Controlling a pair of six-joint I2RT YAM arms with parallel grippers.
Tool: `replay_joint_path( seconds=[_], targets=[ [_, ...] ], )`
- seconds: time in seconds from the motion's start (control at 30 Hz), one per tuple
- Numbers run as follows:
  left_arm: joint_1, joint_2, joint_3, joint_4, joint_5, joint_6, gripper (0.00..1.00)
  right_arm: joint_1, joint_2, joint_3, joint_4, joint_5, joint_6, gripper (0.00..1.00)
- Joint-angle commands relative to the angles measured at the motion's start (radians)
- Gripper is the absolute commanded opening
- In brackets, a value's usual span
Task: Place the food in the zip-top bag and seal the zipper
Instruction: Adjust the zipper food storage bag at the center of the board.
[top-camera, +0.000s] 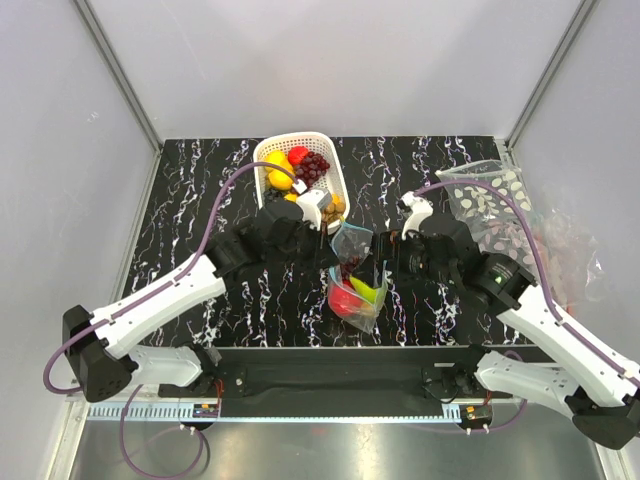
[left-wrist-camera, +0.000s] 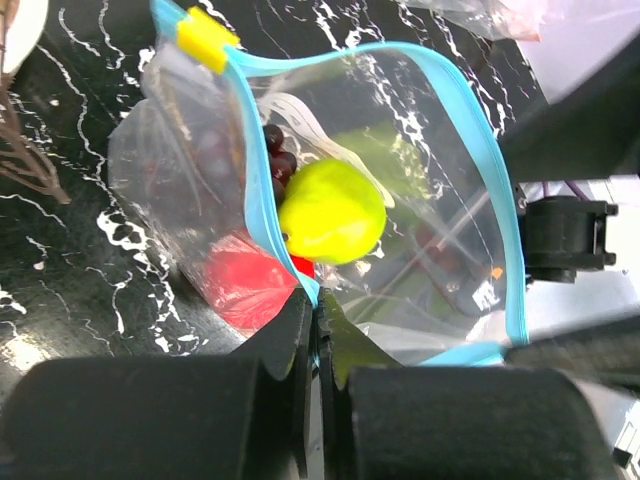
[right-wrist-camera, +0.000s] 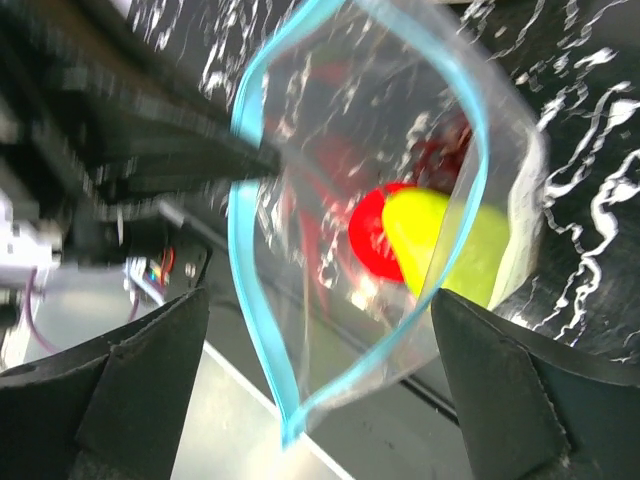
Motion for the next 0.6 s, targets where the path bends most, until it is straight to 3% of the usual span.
replay_joint_path(
  seconds=[0.0,0.1,0.57],
  targets=[
    [0.019,0.020,0.045,0.033,-0.008,0.003,0.04,0.011,-0.031,-0.033,0.000,-0.118,-0.067,1.00],
    [0.025,0.045,0.071,0.028,0.001,0.003,0.04,0.020,-0.022,-0.049,-0.008,-0.155,-0.104,1.00],
    [0.025,0.103,0.147,0.037,0.037,-0.018,0.07,0.123,0.087,0.048,-0.112,0.019,-0.175,1.00]
  ],
)
